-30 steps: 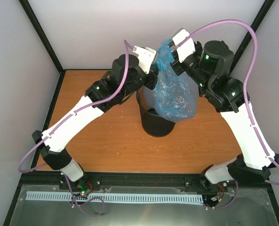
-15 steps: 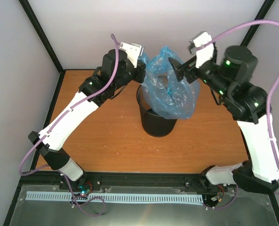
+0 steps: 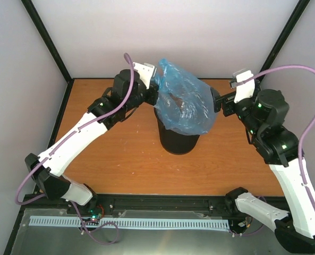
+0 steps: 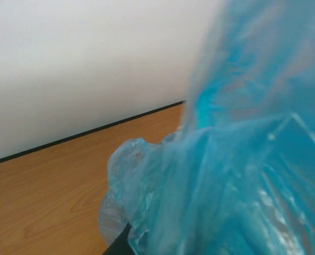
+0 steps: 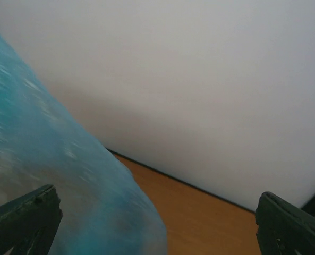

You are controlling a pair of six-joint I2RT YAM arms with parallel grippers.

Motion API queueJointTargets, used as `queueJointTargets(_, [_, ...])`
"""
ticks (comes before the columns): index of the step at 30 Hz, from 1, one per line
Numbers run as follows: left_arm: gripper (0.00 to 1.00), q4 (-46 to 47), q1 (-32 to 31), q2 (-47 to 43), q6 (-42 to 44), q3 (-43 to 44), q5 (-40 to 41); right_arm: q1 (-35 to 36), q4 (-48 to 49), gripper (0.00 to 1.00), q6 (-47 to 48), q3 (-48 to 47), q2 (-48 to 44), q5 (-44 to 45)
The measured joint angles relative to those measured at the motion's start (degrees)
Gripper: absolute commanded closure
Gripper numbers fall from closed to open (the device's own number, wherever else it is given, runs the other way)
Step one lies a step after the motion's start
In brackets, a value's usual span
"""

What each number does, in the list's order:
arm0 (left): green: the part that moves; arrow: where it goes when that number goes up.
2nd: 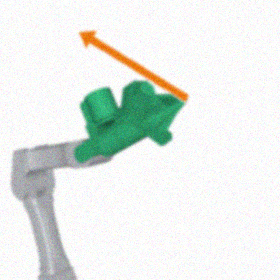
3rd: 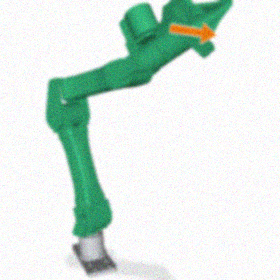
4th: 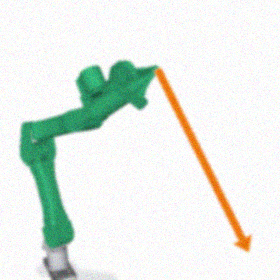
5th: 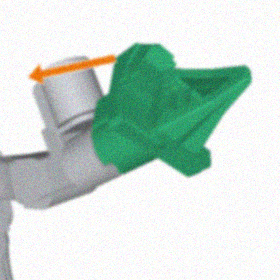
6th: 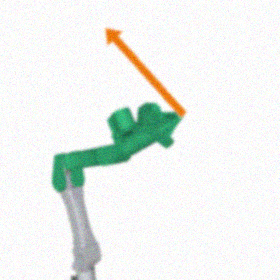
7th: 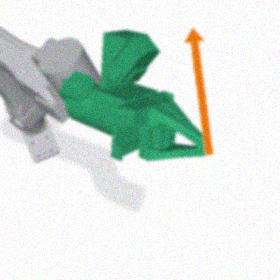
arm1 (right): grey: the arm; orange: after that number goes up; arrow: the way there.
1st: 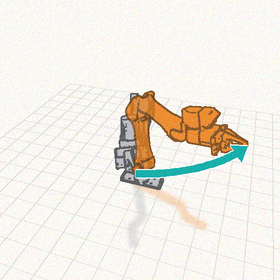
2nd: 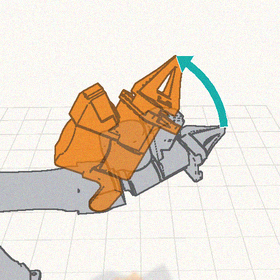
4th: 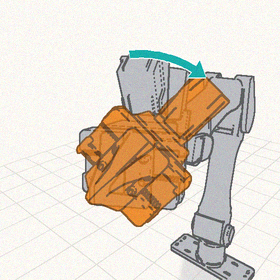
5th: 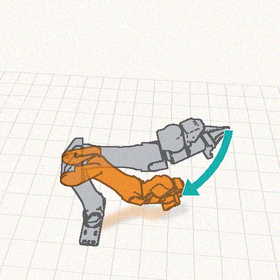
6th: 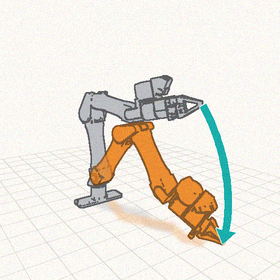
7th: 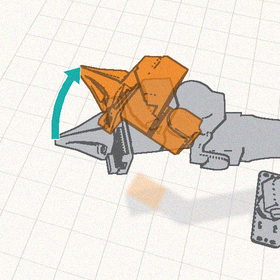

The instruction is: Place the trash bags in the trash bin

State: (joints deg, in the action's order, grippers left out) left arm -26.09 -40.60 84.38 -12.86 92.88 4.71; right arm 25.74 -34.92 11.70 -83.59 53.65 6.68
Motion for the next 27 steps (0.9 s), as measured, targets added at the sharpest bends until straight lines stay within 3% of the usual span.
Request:
queueJointTargets(8, [0.99,4.02,0.0,-7.48,0.59,-6.78,-1.46,-11.67,5.05,0.05,-3.28,8.33,0.52,-0.35])
queueJointTargets(13, [0.99,7.72,0.02,-10.64,0.85,-9.22,-2.62,-20.83,9.77,0.07,-6.16,14.14,0.0,-9.25])
queueJointTargets(27, [0.99,11.89,0.07,-11.15,1.49,-13.79,-3.63,-21.97,15.02,0.09,-6.05,25.62,0.39,-22.45])
